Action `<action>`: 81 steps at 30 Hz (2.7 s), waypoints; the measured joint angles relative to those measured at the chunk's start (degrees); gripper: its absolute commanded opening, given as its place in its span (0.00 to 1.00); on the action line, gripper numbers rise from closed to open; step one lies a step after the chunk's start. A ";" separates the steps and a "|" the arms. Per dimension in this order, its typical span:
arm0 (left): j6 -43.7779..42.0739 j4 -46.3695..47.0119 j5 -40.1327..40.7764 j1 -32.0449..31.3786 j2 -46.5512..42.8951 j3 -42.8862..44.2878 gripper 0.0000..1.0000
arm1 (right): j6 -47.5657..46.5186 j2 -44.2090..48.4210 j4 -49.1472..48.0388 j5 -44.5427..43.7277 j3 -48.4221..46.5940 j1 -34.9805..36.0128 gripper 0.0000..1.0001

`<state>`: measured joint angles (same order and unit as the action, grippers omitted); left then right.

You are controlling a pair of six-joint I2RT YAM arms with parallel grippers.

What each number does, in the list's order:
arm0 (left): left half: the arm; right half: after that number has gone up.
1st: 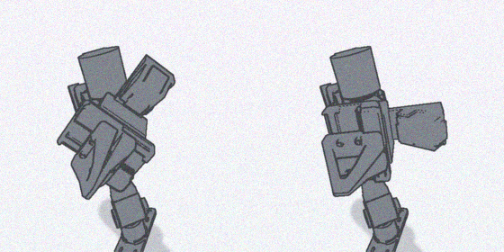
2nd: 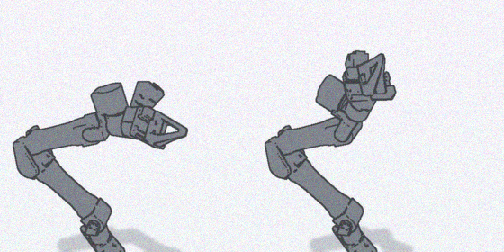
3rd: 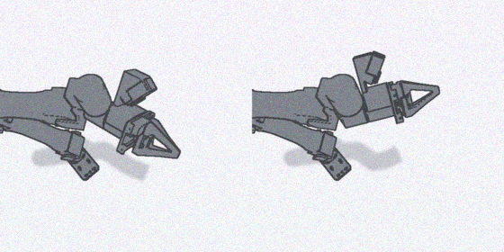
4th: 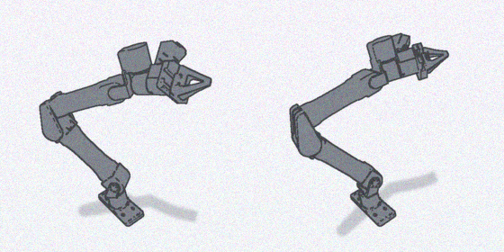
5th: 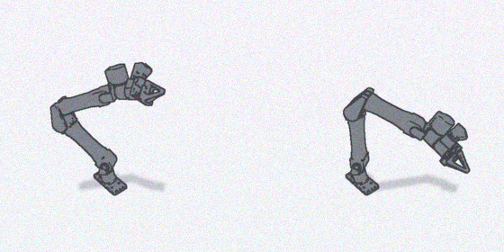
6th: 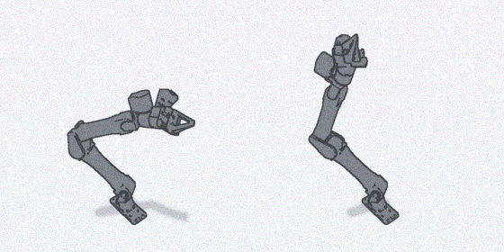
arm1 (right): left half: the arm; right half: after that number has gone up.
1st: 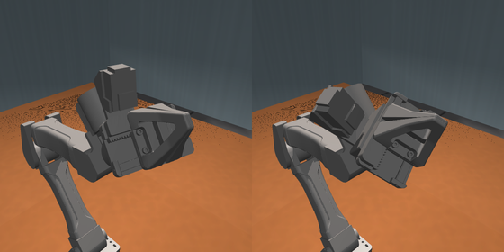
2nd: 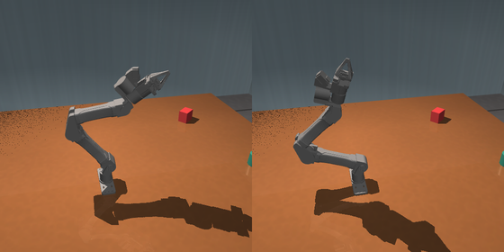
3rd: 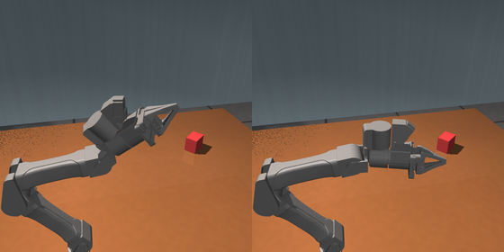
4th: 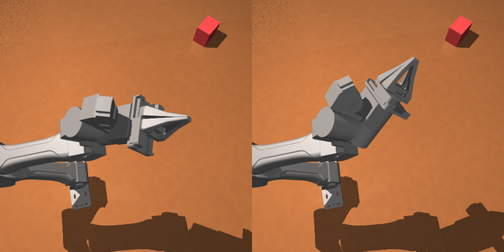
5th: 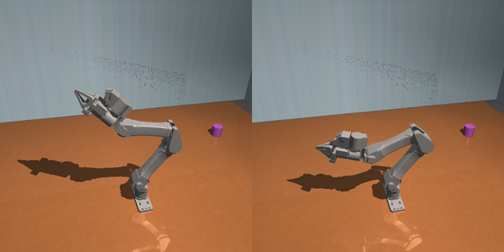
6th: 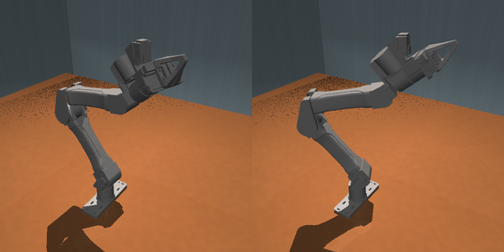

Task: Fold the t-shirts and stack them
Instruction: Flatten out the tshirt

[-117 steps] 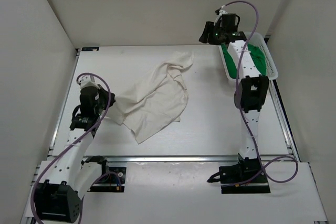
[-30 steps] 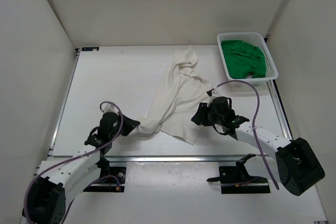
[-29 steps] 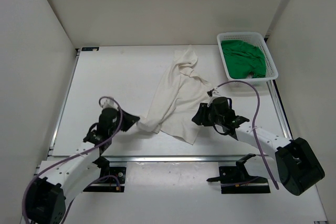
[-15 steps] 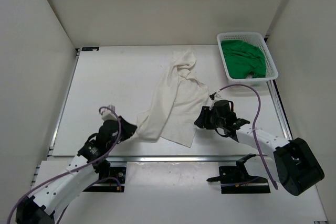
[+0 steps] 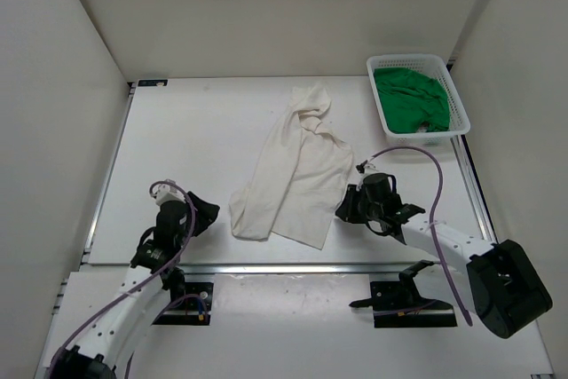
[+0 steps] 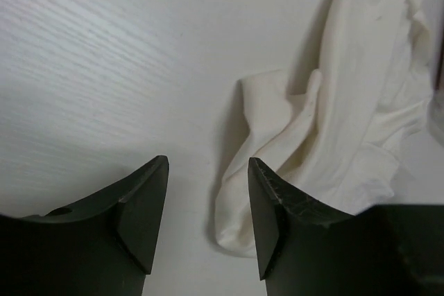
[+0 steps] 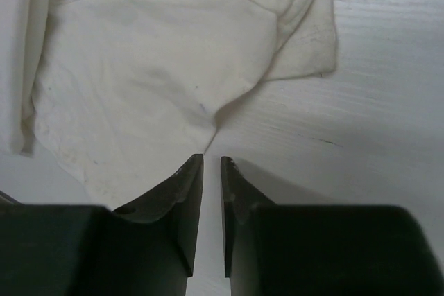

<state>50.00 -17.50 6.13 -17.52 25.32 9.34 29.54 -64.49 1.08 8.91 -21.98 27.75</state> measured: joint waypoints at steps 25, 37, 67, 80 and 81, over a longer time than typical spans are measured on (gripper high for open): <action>1.53 26.08 -6.60 -6.82 26.16 -2.03 0.02 | 8.46 -4.57 5.95 -5.44 -2.64 19.43 0.02; -0.85 20.11 -7.06 5.81 20.20 4.42 0.00 | 8.79 6.38 16.33 -9.51 -2.27 11.17 0.00; -11.82 13.94 -5.42 -12.94 44.15 18.43 0.63 | -1.75 33.03 37.79 -10.97 -11.78 -15.28 0.00; -13.49 16.17 -8.46 -16.44 53.11 21.40 0.00 | -2.12 31.82 35.19 -9.29 -10.64 -10.82 0.00; -13.46 15.45 -8.11 -15.87 51.91 21.42 0.00 | -2.12 31.85 35.06 -9.27 -10.56 -10.82 0.00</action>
<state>36.53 -2.04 -1.98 -33.39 77.23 30.76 27.42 -32.64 36.14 -0.36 -32.53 16.93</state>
